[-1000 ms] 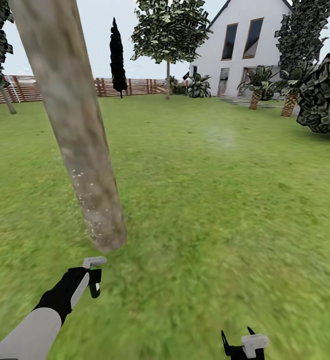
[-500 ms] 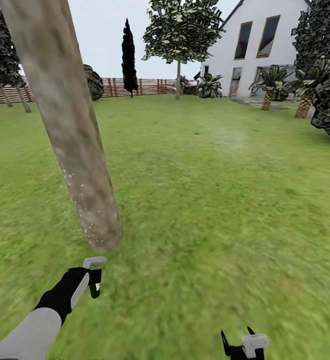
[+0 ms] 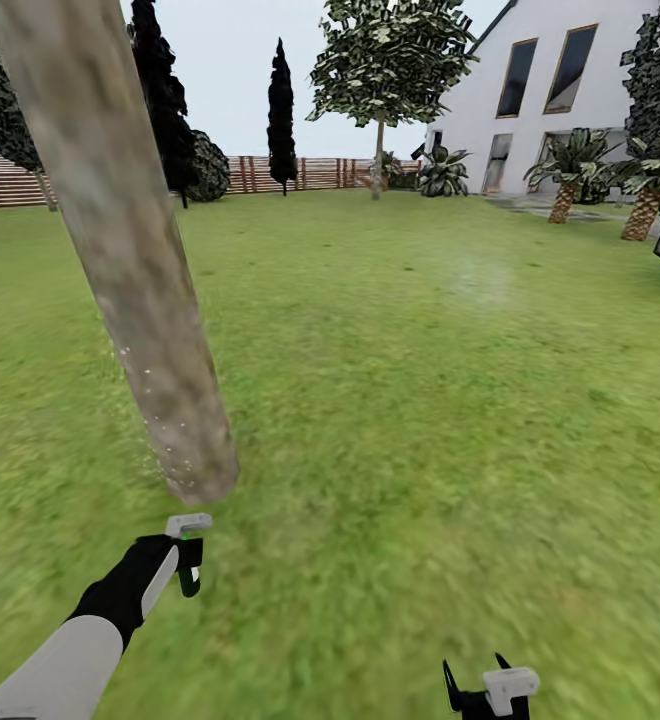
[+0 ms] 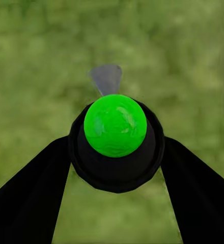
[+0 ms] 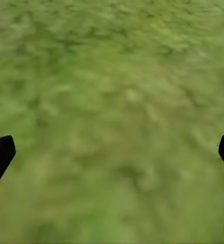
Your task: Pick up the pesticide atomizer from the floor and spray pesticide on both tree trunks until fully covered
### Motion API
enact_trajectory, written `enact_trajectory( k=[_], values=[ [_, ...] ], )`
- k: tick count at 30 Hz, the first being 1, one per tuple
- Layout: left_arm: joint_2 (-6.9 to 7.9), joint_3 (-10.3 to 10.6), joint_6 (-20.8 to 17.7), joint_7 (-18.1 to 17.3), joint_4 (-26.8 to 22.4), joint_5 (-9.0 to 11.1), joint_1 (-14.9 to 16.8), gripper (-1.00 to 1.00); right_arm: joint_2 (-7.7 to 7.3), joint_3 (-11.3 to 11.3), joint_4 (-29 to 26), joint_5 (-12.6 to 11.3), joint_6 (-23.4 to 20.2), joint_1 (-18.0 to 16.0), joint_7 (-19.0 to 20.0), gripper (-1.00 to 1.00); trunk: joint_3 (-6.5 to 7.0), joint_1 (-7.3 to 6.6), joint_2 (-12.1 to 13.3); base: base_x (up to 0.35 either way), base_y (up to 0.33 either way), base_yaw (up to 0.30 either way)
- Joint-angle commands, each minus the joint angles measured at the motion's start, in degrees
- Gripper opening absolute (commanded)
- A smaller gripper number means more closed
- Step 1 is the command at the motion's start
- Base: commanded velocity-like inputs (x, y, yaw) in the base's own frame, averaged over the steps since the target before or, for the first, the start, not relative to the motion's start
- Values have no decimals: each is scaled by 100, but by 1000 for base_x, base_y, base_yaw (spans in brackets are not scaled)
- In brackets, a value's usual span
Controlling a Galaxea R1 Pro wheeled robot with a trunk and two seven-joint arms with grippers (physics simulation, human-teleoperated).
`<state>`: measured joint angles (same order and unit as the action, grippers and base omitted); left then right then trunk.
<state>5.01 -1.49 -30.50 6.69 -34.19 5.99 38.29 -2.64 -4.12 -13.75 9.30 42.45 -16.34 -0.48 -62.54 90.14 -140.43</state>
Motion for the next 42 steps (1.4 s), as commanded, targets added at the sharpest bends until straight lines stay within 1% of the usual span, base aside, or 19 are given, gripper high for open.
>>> enact_trajectory(
  k=[1, 5, 21, 30, 36, 39, 42],
  values=[
    [0, 0, 0, -6, 0, -2, -1, -100, 0, -1, -3, -4, 0, -1, -3, 100, 0, 0, 0, 92, -272, 0],
    [0, 0, 0, -9, 0, -2, -2, -100, 0, 4, -5, -7, 0, -1, -5, 100, 0, 0, 0, 93, -271, 70],
    [4, 0, 0, -1, 0, -10, 0, -100, 0, 8, 4, 0, -1, -1, 4, 100, 0, 0, 0, 107, -271, 268],
    [9, -1, 0, -3, -9, 4, -1, -100, 0, 8, 2, -2, -1, 0, 4, 100, 0, 0, 0, 97, -271, 47],
    [9, -9, 0, -7, -9, 7, 0, -100, 0, 8, 4, 1, 0, 3, 4, 100, 0, 0, 0, 2, -273, 244],
    [7, -118, 6, -9, -9, 7, 2, -100, 0, 8, 4, 2, 0, -1, 4, 100, 0, 0, 0, 0, -273, 277],
    [4, -157, 12, -9, -41, 10, 3, -100, 0, 8, 4, 2, 0, 2, 4, 100, 0, 0, 0, 8, -260, 277]
  ],
)
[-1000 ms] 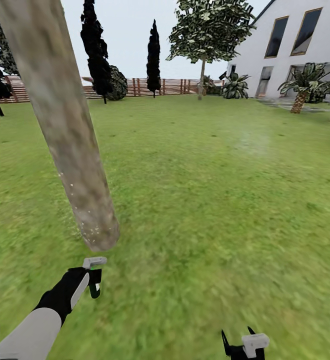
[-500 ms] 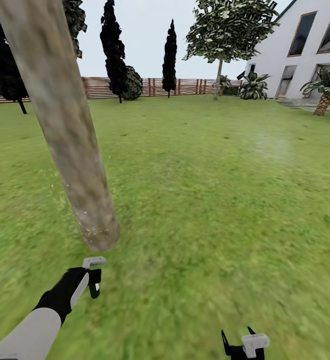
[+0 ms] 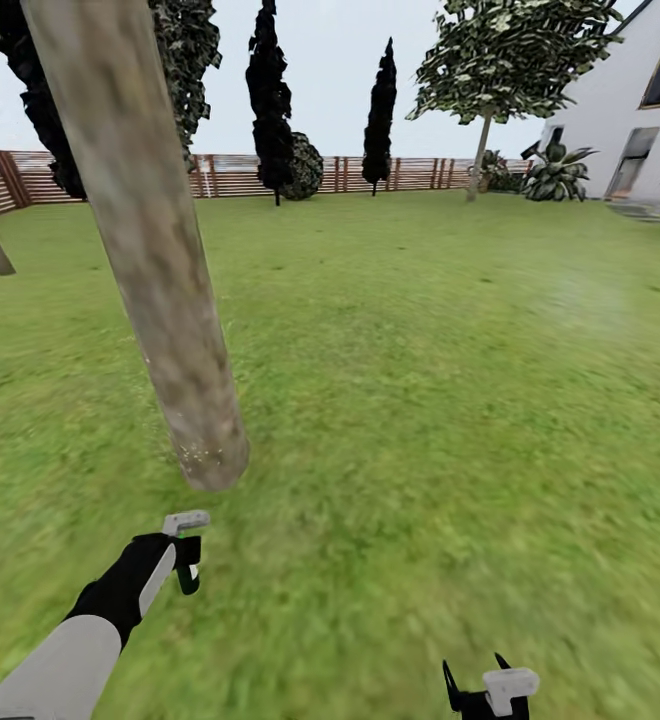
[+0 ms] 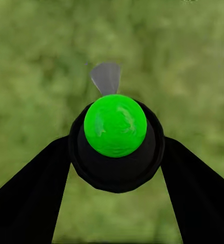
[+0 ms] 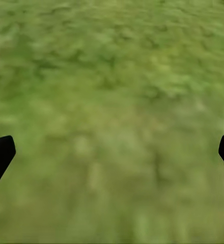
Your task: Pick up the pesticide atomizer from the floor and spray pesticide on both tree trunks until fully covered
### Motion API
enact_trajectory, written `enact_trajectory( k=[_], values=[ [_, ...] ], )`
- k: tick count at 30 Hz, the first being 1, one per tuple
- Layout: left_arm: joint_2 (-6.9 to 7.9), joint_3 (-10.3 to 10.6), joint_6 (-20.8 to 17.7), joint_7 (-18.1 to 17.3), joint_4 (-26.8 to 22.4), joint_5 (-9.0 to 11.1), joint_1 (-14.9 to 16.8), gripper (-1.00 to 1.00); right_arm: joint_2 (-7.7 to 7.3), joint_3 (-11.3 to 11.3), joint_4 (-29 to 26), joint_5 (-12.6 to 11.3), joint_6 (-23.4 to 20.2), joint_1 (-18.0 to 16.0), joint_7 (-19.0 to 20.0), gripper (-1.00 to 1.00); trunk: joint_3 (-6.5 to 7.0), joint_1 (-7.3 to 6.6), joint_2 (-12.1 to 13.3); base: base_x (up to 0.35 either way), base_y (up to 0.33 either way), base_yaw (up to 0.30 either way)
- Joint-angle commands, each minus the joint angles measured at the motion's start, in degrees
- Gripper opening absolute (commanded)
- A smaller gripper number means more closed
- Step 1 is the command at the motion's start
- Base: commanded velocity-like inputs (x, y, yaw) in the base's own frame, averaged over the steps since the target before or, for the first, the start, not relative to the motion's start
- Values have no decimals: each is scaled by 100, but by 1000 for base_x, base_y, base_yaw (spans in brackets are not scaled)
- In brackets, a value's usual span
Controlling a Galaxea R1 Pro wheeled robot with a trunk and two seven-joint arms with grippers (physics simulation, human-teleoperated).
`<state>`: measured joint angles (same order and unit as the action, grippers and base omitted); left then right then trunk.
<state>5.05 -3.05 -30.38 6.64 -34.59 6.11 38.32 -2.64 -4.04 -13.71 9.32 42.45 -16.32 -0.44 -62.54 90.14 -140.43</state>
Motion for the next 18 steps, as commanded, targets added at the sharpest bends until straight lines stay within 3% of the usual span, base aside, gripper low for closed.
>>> enact_trajectory(
  k=[1, 7, 11, 12, 14, 18],
  values=[
    [-1, -14, 53, -5, -30, -4, -1, -100, 0, 0, 0, 0, -1, -2, 0, 100, 0, 0, 0, 12, -101, 277],
    [-19, 63, 80, 9, -67, -26, 119, -100, 2, 0, -5, 0, -6, -3, 6, 100, 0, 0, 0, 2, -13, 148],
    [-240, 66, 33, 30, -86, -21, 646, -100, 15, -1, -18, -9, -5, -2, -7, 100, 0, 0, 0, 0, 0, 3],
    [-272, 66, -207, 36, -91, -16, 835, -100, 17, 0, -16, -7, -3, -2, -8, 100, 0, 0, 0, 0, 0, 0],
    [-218, 46, -455, 32, -105, -21, 978, -100, 13, 0, -4, 1, 4, 0, -3, 100, 0, 0, 0, 0, 0, 0],
    [-108, 32, -519, 2, -108, -18, 1112, -100, 9, -5, -13, 58, 9, -3, 0, 100, 0, 0, 0, 0, 0, 0]
  ],
)
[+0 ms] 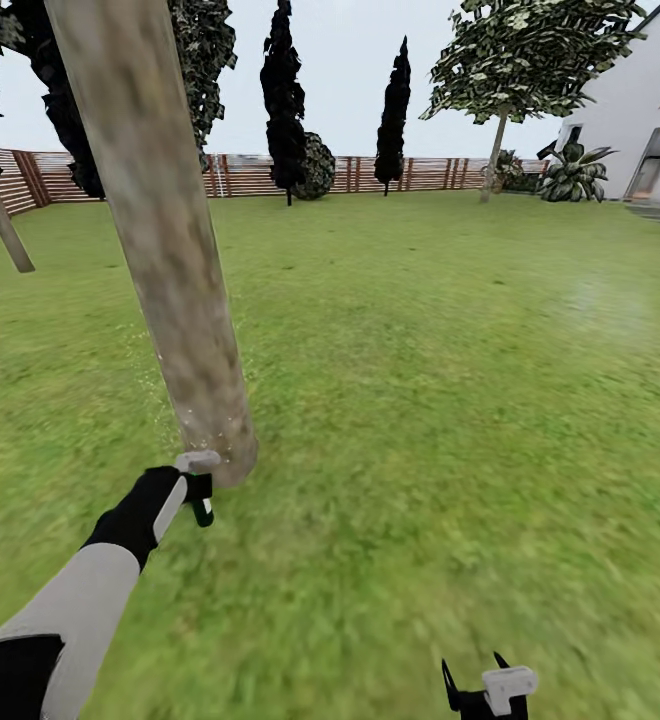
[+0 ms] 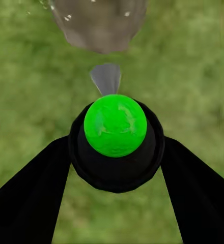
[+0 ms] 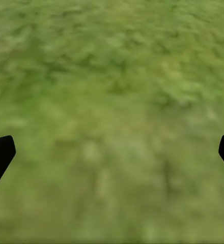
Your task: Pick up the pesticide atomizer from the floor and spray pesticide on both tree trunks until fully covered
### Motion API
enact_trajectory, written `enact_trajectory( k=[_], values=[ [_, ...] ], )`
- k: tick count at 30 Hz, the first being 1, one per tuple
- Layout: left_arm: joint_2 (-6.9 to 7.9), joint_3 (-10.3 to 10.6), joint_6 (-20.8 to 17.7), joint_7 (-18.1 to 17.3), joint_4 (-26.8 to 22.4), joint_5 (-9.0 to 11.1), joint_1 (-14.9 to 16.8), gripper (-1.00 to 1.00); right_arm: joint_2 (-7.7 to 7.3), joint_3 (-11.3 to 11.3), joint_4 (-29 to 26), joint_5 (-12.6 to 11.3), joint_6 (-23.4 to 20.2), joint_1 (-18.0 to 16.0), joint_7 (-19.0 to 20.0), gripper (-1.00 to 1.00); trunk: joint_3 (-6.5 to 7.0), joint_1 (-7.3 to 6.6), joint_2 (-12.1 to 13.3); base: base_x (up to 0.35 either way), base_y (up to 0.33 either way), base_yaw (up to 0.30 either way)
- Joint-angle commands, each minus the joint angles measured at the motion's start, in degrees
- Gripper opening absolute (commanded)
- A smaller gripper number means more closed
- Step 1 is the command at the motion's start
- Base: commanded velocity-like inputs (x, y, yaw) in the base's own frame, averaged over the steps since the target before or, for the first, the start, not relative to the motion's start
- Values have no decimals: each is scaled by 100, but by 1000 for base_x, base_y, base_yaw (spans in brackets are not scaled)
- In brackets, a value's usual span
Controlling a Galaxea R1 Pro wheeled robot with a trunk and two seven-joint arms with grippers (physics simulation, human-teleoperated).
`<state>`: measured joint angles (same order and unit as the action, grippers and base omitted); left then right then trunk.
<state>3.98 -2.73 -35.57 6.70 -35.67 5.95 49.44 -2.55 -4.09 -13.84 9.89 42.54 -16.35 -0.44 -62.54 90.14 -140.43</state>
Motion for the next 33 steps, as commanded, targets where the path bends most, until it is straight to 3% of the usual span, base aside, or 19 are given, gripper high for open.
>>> enact_trajectory(
  k=[1, 6, 8, 14, 17, 19, 22, 23, 26, 27, 29, 31, 33],
  values=[
    [-28, 13, -1, -8, -1, 0, 2, -100, 0, 2, -3, 4, 0, 0, 0, 100, 0, 0, 0, 0, 0, 0],
    [-390, 42, -2, 11, -10, -9, 180, -100, 0, 13, 2, 12, -17, 1, 9, 100, 0, 0, 0, 0, 0, 0],
    [-363, 34, -3, 14, -12, -34, 210, -100, 0, 14, 3, 13, -17, 0, 11, 100, 0, 0, 0, 0, 0, 0],
    [13, -1, -63, 23, -782, -71, 155, -100, 0, 14, 4, 13, -17, 0, 18, 100, 0, 0, 0, -102, 0, 0],
    [-75, 40, -125, 24, -942, -52, 183, -100, 0, 15, 4, 13, -18, 0, 18, 100, 0, 0, 0, -99, 0, 0],
    [-247, 44, -170, 24, -988, -52, 230, -100, 0, 14, 4, 13, -18, 0, 18, 100, 0, 0, 0, -11, 0, 0],
    [-271, 35, -544, 31, -1248, -67, 230, -100, 0, 14, 4, 13, -20, 0, 18, 100, 0, 0, 0, -1, 0, 0],
    [-238, 17, -584, 29, -1339, -71, 214, -100, 0, 14, 4, 13, -19, 0, 18, 100, 0, 0, 0, 0, 0, 0],
    [146, -19, -633, 18, -1449, -21, 172, -100, 0, 14, 4, 13, -25, 0, 18, 100, 0, 0, 0, 0, 0, 0],
    [187, -12, -643, 17, -1470, -13, 166, -100, 0, 14, 4, 13, -25, 0, 18, 100, 0, 0, 0, 0, 0, 0],
    [163, 25, -747, 16, -1686, -1, 159, -100, 0, 19, 4, 13, -19, 0, 18, 100, 0, 0, 0, 0, 0, 0],
    [-54, 38, -1208, 20, -2142, -34, 162, -100, 0, 23, 4, 13, -18, 0, 18, 100, 0, 0, 0, 0, 0, 0],
    [-144, 43, -1466, 23, -2436, -54, 163, -100, 0, 23, 4, 13, -17, 0, 18, 100, 0, 0, 0, 0, 0, 0]
  ],
)
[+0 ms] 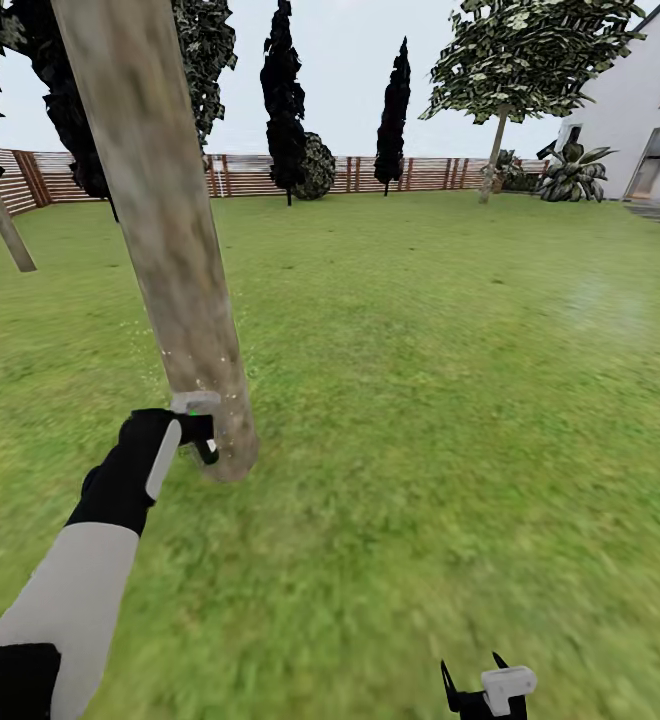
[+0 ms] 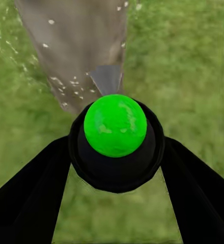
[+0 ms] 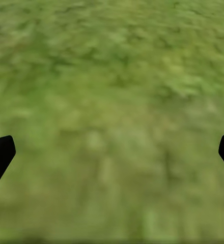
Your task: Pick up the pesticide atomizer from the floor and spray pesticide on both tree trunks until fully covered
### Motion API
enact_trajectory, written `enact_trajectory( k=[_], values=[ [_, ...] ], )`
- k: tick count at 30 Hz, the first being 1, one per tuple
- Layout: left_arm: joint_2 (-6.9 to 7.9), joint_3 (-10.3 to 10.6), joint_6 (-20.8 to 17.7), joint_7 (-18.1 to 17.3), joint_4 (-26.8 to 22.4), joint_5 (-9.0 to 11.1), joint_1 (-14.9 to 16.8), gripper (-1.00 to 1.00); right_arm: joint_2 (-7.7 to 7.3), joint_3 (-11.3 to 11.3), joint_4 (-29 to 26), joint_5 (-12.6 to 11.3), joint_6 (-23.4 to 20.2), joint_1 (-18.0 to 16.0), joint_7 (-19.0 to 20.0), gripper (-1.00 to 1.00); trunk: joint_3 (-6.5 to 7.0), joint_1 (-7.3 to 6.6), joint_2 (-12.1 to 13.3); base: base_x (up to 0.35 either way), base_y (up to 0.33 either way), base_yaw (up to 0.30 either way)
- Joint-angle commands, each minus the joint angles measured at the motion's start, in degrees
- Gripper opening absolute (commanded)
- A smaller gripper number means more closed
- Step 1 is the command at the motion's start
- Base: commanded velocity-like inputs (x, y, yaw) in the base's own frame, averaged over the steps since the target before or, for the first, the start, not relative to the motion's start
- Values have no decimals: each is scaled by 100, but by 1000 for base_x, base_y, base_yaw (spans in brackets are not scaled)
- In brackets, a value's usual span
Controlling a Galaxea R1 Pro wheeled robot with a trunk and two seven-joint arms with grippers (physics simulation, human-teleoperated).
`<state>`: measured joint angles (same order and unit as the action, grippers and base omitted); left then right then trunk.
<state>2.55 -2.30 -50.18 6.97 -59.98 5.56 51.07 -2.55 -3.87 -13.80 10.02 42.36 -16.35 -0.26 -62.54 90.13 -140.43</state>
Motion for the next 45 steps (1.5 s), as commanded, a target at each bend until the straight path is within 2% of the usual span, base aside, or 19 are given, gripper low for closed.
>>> enact_trajectory(
  k=[1, 4, 7, 9, 11, 14, 18, 20, 22, 24, 26, 27, 29, 32, 34, 37, 45],
  values=[
    [7, -26, -75, -3, -159, -22, 0, -100, 0, 1, 0, 0, 0, 0, 0, 100, 0, 0, 0, 0, 0, 0],
    [101, -64, -114, -3, -332, -22, -7, -100, 0, 1, 0, 0, 0, 0, 0, 100, 0, 0, 0, 0, 0, 0],
    [349, -131, -130, -9, -367, 15, -9, -100, 0, 0, 0, 0, 0, 0, 0, 100, 0, 0, 0, 0, 0, 0],
    [326, -193, -382, -10, -567, 21, -9, -100, 0, 0, 0, 0, 0, 0, 0, 100, 0, 0, 0, 0, 0, 0],
    [251, -188, -635, -11, -983, 39, -9, -100, 0, 0, 0, 0, 0, 0, 0, 100, 0, 0, 0, 0, 0, 0],
    [31, -179, -682, -5, -1168, 1, -9, -100, 0, 0, 0, 0, -3, 0, 0, 100, 0, 0, 0, 0, 0, 0],
    [19, -150, -728, -3, -1191, -37, -7, -100, 0, 0, 0, 0, -2, 1, 0, 100, 0, 0, 0, 0, 0, 0],
    [37, -150, -723, -2, -1185, -50, -230, -100, 0, 1, 0, 0, 0, 0, 0, 100, 0, 0, 0, 0, 0, 0],
    [64, -158, -667, -3, -1180, -141, -758, -100, 0, 0, -2, 0, 0, 1, 0, 100, 0, 0, 0, 0, 0, 0],
    [88, -177, -649, -3, -1175, -238, -1090, -100, 0, 6, -6, 0, 0, 0, 0, 100, 0, 0, 0, 0, 0, 0],
    [96, -248, -621, 9, -1110, -254, -1481, -100, 0, 3, -7, 0, 2, 2, 0, 100, 0, 0, 0, 0, 0, 0],
    [91, -271, -519, 14, -1094, -245, -1661, -100, 0, 1, -8, 0, 6, 1, 0, 100, 0, 0, 0, 0, 0, 0],
    [99, -304, 12, 29, -1029, -274, -1946, -100, 0, 0, -9, 0, 6, 0, 0, 100, 0, 0, 0, 0, 0, 0],
    [101, -535, 429, 26, -856, -276, -2278, -100, 7, 0, -9, -8, 9, 0, -7, 100, 0, 0, 0, 0, 0, 7],
    [70, -594, 1095, 16, -615, -277, -2371, -100, 7, 0, -9, -8, 9, 3, -8, 100, 0, 0, 0, 22, -4, 191],
    [60, -601, 1272, 2, -528, -279, -2388, -100, 9, -7, -9, -9, 9, 1, -16, 100, 0, 0, 0, 170, -122, 252],
    [23, -582, 1300, 16, -515, -284, -2391, -100, -10, -9, -7, 0, 8, 0, -14, 100, 0, 0, 0, 225, -198, 33]
  ],
)
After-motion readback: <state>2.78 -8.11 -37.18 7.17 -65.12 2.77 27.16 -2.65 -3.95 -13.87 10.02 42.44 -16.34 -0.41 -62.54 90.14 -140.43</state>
